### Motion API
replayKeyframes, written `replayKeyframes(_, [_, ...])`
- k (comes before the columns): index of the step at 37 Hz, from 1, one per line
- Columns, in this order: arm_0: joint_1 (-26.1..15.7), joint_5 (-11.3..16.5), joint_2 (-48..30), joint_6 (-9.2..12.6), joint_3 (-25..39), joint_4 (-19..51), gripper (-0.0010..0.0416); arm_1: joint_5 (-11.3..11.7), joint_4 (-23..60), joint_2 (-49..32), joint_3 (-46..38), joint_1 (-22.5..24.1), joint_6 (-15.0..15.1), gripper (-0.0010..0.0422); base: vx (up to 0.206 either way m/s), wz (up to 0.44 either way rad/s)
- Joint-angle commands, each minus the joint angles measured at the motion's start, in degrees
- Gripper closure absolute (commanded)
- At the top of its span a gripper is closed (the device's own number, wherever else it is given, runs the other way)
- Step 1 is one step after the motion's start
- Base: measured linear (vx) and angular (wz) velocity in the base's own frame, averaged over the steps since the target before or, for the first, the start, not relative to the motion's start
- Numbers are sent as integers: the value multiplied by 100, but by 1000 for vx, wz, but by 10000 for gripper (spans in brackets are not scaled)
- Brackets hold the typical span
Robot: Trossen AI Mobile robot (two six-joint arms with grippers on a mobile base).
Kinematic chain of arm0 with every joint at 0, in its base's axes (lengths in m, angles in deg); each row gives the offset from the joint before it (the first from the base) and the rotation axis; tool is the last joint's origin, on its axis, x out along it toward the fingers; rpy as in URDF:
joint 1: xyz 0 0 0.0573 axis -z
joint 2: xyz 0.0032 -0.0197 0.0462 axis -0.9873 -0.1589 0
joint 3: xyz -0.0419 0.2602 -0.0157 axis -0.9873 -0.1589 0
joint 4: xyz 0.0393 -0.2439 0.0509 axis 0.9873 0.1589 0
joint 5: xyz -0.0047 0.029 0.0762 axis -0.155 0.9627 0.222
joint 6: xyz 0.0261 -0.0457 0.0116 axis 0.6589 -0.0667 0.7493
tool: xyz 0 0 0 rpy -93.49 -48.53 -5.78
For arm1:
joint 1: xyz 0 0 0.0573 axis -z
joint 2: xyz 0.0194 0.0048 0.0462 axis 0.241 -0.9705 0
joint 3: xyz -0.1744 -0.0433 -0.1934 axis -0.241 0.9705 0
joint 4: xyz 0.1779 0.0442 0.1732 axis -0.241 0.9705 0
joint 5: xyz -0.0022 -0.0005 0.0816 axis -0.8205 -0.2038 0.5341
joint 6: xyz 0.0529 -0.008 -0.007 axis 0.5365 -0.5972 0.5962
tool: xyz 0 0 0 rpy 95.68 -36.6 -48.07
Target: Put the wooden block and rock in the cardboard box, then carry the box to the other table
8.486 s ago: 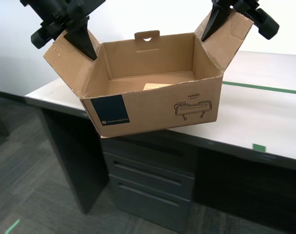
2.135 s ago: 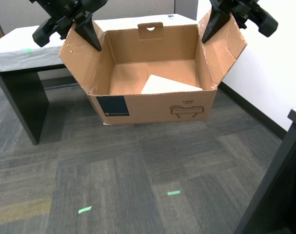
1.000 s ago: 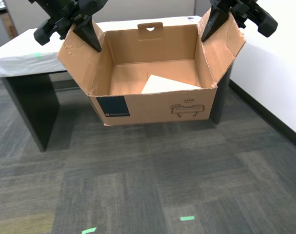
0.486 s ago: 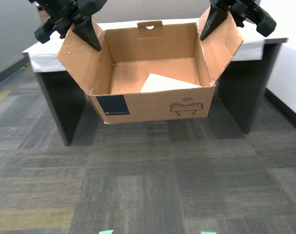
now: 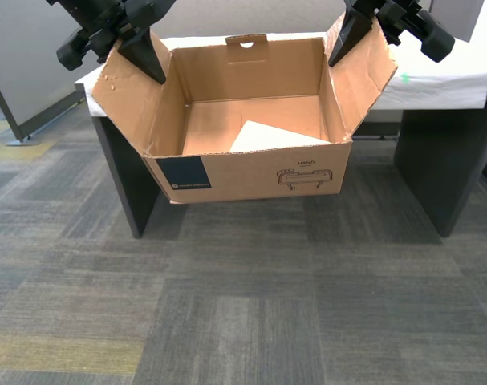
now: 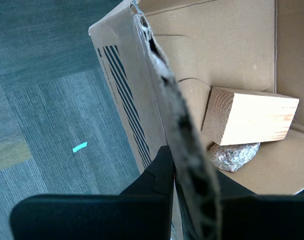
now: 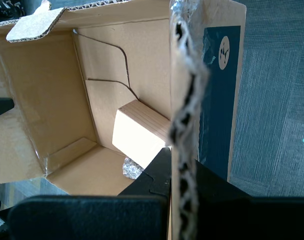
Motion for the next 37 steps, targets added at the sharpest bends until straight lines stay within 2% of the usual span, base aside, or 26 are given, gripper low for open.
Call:
replayKeyframes(1, [-7, 79, 4, 50, 13, -63, 406, -133, -39, 7, 0, 15, 146, 413, 100, 23])
replayKeyframes(13, [-7, 63, 4, 48, 13, -85, 406, -94, -33, 7, 0, 4, 7, 413, 95, 6])
replayKeyframes(20, [-4, 66, 4, -24, 13, -90, 406, -105, 9, 7, 0, 22, -468, 413, 64, -140])
replayKeyframes(25, [9, 63, 4, -352, 13, -223, 406, -105, 4, 7, 0, 24, -761, 413, 45, -230])
replayKeyframes(31, [33, 63, 4, -463, 13, -313, 406, -105, 4, 7, 0, 26, -1145, 413, 38, -290])
replayKeyframes(37, [35, 68, 7, -581, 13, -291, 406, -179, 31, 7, 0, 37, -1294, 413, 44, -238])
